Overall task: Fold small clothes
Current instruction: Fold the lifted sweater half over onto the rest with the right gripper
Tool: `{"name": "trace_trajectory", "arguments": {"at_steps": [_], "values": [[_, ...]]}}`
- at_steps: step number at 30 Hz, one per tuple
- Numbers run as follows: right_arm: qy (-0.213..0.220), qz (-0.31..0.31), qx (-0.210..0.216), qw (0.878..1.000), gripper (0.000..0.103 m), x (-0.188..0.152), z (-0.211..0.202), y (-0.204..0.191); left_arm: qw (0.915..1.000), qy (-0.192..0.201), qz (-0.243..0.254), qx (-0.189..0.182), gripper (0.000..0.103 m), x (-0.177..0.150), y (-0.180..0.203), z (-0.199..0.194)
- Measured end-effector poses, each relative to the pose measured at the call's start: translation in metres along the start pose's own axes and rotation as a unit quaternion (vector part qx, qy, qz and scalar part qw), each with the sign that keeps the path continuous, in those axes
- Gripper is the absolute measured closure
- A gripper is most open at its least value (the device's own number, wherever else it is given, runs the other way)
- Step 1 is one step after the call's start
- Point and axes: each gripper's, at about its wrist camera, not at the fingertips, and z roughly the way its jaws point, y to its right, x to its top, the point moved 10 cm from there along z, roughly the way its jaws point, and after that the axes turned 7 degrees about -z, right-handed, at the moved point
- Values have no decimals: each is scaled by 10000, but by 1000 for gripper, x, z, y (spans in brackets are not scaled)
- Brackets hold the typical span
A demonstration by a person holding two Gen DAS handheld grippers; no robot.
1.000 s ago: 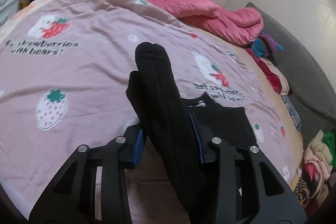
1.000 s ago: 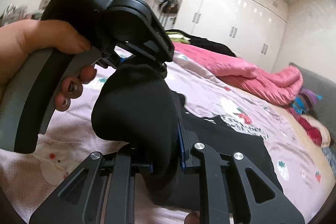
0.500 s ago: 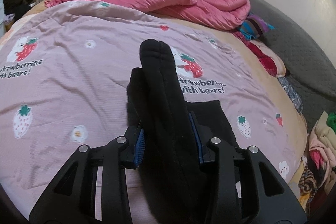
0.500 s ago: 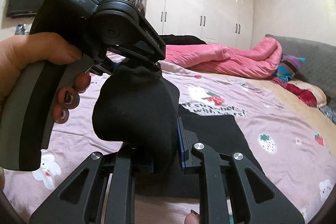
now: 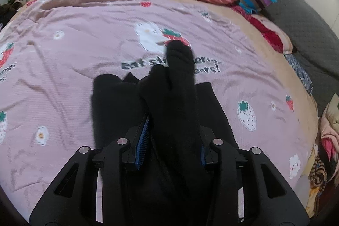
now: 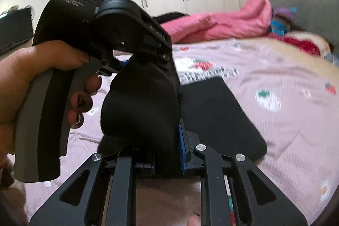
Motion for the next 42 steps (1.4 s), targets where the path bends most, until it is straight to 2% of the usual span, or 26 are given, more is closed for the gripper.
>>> {"name": "trace_trajectory", "arguments": {"at_steps": [7, 11, 13, 15, 17, 19, 22, 23, 27, 30, 34, 35, 37, 38, 39, 41, 42], "values": [[-366, 1065, 669, 9914, 84, -22, 5, 23, 9989, -449, 82, 60, 57, -14, 25, 42], [-573, 1485, 904, 9831, 73, -36, 6, 33, 9982, -584, 92, 34, 44, -21, 35, 58], [-688, 1711, 1106, 9766, 73, -40, 5, 36, 9983, -575, 113, 40, 38, -22, 39, 60], [-806, 1903, 1305, 9697, 68, -43, 4, 36, 9984, -545, 59, -103, 33, -21, 42, 57], [-902, 2056, 1478, 9632, 67, -45, 2, 35, 9983, -474, -61, -331, 32, -18, 45, 50], [-973, 2142, 1639, 9580, 64, -45, 0, 36, 9989, -301, -58, -368, 31, -14, 44, 39], [-1019, 2176, 1760, 9546, 55, -38, -2, 41, 9993, -58, -14, -373, 31, -11, 33, 21], [-1038, 2182, 1793, 9537, 49, -34, -2, 43, 9993, 31, -34, -367, 30, -10, 27, 14], [-1142, 2266, 2018, 9460, 37, -11, 8, 55, 9990, 367, -174, -170, 28, -10, -11, -10], [-1375, 2387, 2168, 9365, 37, 6, 31, 64, 9985, 517, -164, 39, 27, -18, -35, -20], [-1783, 2194, 2049, 9371, 37, 16, 65, 69, 9980, 546, 87, 314, 27, -31, -51, -22], [-1854, 2107, 1996, 9388, 39, 17, 71, 69, 9976, 538, 168, 404, 27, -35, -55, -20], [-1983, 1689, 1761, 9493, 58, 22, 76, 70, 9971, 532, 229, 494, 26, -38, -61, -19], [-2042, 1302, 1475, 9590, 87, 25, 80, 69, 9967, 538, 264, 542, 26, -39, -63, -18], [-2053, 1036, 1326, 9641, 92, 27, 81, 70, 9965, 550, 278, 565, 26, -40, -65, -18], [-1925, 357, 1065, 9749, 93, 33, 73, 61, 9962, 598, 302, 555, 26, -41, -64, -18], [-1741, 7, 1071, 9789, 93, 41, 66, 51, 9961, 621, 330, 541, 26, -42, -63, -18]]}}
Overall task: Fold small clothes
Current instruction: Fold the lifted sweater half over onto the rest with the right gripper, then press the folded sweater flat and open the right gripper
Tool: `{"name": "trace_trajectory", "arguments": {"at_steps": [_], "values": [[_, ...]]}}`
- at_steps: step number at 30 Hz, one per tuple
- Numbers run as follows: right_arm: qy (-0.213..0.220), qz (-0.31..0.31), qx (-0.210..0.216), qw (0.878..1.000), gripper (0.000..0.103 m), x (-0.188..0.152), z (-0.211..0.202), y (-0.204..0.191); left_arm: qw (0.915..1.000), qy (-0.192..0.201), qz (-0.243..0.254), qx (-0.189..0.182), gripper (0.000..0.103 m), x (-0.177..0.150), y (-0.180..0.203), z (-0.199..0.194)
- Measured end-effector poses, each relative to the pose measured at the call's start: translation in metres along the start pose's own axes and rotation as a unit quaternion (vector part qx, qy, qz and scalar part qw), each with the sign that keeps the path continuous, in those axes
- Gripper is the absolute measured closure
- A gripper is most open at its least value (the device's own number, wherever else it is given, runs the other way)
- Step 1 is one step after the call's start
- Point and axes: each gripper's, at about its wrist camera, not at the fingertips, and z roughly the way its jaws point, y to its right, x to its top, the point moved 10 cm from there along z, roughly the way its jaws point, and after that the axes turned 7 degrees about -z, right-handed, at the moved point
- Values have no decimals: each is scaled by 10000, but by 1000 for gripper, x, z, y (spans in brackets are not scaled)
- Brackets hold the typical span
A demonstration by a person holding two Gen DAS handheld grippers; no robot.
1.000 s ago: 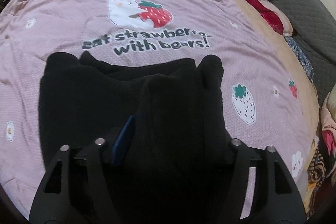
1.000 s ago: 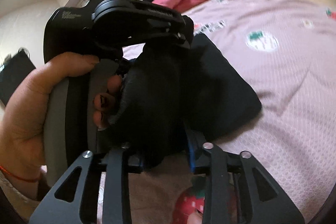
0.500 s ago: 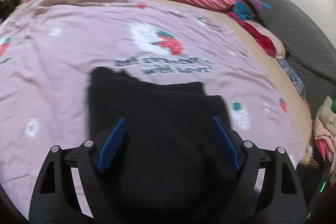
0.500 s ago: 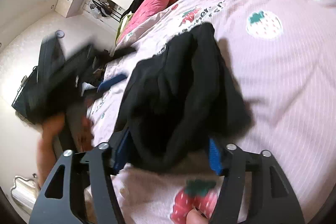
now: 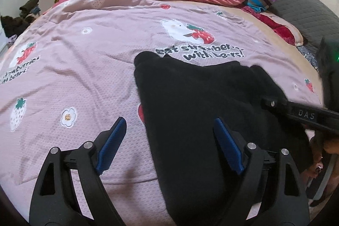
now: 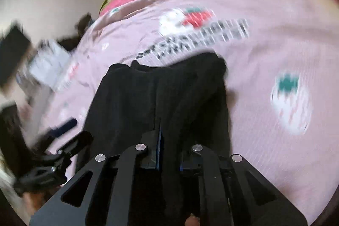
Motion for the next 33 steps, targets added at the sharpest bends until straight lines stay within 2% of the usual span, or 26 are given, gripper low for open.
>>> {"name": "trace_trajectory", "arguments": {"at_steps": [3, 5, 10, 13, 18, 22, 24, 28, 30, 33], "values": [[433, -544, 15, 9976, 93, 31, -14, -11, 10000, 27, 57, 22, 26, -1, 5, 3], [465, -692, -109, 9965, 93, 37, -15, -7, 9999, 86, 52, 12, 22, 0, 7, 2], [62, -399, -324, 9987, 93, 13, 14, 35, 9999, -16, 79, -75, 20, -2, 13, 7], [77, -2, -184, 9998, 91, 0, 24, 53, 9999, -83, 84, -94, 20, -8, 17, 13], [149, 278, -416, 9986, 66, -8, 13, 65, 9999, -96, 40, -86, 20, -15, 22, 14], [293, 526, -373, 9975, 58, -15, -11, 66, 9999, -82, -33, -145, 20, -17, 22, 10], [414, 602, -274, 9970, 50, -23, -28, 65, 9998, -79, -67, -187, 20, -19, 22, 8], [611, 756, 40, 9953, 43, -36, -56, 56, 9996, -51, -141, -245, 19, -23, 21, 2], [653, 880, 314, 9935, 33, -41, -62, 48, 9994, -32, -191, -272, 19, -25, 21, -1], [591, 937, 388, 9931, 29, -48, -60, 41, 9992, -16, -281, -282, 16, -30, 18, -5]]}}
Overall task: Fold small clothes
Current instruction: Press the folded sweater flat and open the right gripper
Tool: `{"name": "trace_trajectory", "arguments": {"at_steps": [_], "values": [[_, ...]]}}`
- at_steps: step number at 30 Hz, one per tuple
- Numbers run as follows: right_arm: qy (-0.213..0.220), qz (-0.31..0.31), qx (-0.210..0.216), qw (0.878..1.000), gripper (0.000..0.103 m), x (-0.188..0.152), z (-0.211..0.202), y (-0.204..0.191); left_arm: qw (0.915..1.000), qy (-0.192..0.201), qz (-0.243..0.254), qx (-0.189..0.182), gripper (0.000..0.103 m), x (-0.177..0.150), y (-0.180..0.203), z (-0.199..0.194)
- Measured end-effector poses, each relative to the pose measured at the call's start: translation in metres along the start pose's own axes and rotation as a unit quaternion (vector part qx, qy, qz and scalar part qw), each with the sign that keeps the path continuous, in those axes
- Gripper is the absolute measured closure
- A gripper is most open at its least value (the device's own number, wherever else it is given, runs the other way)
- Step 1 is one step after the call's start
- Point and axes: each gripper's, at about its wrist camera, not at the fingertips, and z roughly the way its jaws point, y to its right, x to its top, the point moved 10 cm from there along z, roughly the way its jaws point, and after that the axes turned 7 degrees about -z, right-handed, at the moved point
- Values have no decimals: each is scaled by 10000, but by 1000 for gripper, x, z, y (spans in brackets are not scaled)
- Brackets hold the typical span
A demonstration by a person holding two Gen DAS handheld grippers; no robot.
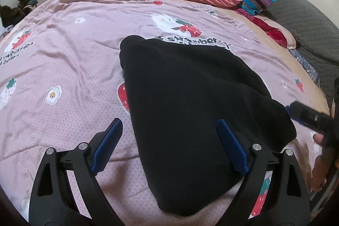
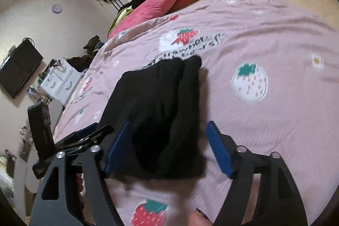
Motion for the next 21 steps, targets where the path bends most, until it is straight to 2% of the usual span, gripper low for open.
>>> {"name": "trace_trajectory", "arguments": {"at_steps": [4, 5, 6, 7, 9, 11, 13, 16, 18, 21], "values": [[-125, 38, 149, 9998, 29, -6, 15, -8, 10000, 34, -67, 7, 16, -3, -3, -5], [-127, 119, 267, 9995, 32, -6, 19, -10, 10000, 40, -66, 18, 16, -3, -4, -6], [-151, 177, 352, 9991, 44, -6, 23, -12, 10000, 43, -61, 25, 16, -3, -4, -7], [-188, 225, 401, 9988, 50, -7, 26, -12, 10000, 52, -56, 37, 16, -3, -5, -7], [-253, 218, 435, 9985, 74, -9, 33, -14, 10000, 55, -71, 42, 16, -3, -5, -8], [-226, 70, 320, 9992, 82, -8, 33, -17, 9999, 50, -90, 50, 16, -3, -5, -8], [-101, -128, 247, 9996, 85, -3, 26, -22, 9999, 41, -120, 33, 16, -3, -4, -9], [148, -166, 378, 9990, 86, 7, 12, -24, 9999, 46, -147, -22, 16, -1, -1, -11], [80, -173, 175, 9997, 86, 5, 15, -12, 9999, 34, -103, -92, 16, -1, 4, -12], [-263, -153, -50, 9995, 85, -13, 33, 2, 9999, -41, -79, -125, 16, -5, 8, -8]]}}
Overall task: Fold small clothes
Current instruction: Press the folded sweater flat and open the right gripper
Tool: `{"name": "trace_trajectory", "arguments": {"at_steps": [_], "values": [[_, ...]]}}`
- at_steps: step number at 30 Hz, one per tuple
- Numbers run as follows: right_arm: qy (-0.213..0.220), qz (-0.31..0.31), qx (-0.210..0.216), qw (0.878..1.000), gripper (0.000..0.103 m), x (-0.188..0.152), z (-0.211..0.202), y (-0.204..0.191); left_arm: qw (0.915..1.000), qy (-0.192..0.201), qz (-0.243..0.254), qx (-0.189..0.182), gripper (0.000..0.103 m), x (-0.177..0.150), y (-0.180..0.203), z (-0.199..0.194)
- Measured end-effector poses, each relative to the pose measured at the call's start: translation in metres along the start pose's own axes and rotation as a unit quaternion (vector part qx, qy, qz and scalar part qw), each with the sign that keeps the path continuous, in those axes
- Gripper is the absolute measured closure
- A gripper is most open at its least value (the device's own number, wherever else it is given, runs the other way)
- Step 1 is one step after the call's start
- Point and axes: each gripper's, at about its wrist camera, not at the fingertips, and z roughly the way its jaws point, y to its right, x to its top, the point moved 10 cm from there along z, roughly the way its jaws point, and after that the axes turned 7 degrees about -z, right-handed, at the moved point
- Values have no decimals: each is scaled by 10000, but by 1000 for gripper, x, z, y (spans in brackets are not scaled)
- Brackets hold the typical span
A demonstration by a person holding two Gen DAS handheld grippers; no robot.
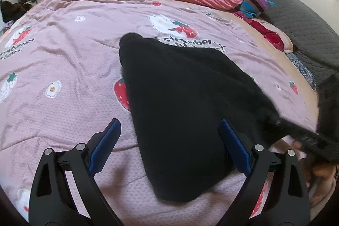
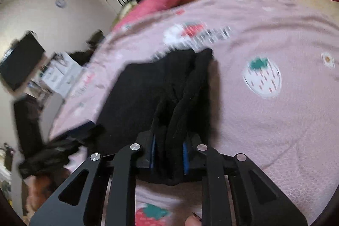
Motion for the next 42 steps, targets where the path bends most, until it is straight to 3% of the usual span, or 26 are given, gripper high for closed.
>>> {"name": "trace_trajectory", "arguments": {"at_steps": [2, 6, 9, 11, 16, 19, 20, 21, 22, 23, 28, 31, 40, 42], "values": [[-51, 32, -29, 10000, 82, -4, 1, 3, 10000, -89, 15, 13, 16, -3, 1, 4], [152, 86, -326, 9993, 56, 6, -16, 7, 10000, -56, 38, 57, 16, -4, 2, 5], [693, -283, -424, 9963, 56, 39, -38, -8, 10000, -61, 31, 71, 13, -5, -1, 6], [721, -629, -568, 9938, 56, 59, -34, -17, 10000, -54, 36, 70, 13, -5, -2, 7], [-83, -865, -1077, 9904, 63, 84, 33, -10, 9999, -37, 76, 68, 13, -4, -2, 7], [-451, -954, -1462, 9836, 54, 86, 65, 3, 9999, -34, 92, 46, 13, -3, -3, 6], [-557, -973, -1517, 9821, 58, 85, 73, 6, 9999, -31, 99, 35, 13, -3, -3, 6], [-594, -952, -1468, 9828, 77, 83, 80, 6, 9999, -25, 100, 24, 13, -2, -4, 6], [-529, -917, -1326, 9855, 87, 84, 80, 3, 9999, -24, 99, 8, 12, -2, -4, 5], [-445, -939, -1294, 9861, 91, 86, 76, 0, 9999, -21, 103, 4, 12, -2, -4, 5], [361, -1625, -1338, 9769, 94, 108, 36, -32, 10000, 34, 53, -57, 11, 0, -3, 3], [619, -1738, -1516, 9711, 94, 118, 21, -27, 9999, 29, 21, -155, 10, 0, -1, 3], [51, -1482, -2209, 9640, 97, 95, 57, 38, 9997, -132, 34, -204, 10, -6, 6, 13], [23, -1366, -2079, 9686, 96, 90, 62, 42, 9997, -146, 33, -206, 10, -6, 5, 13]]}}
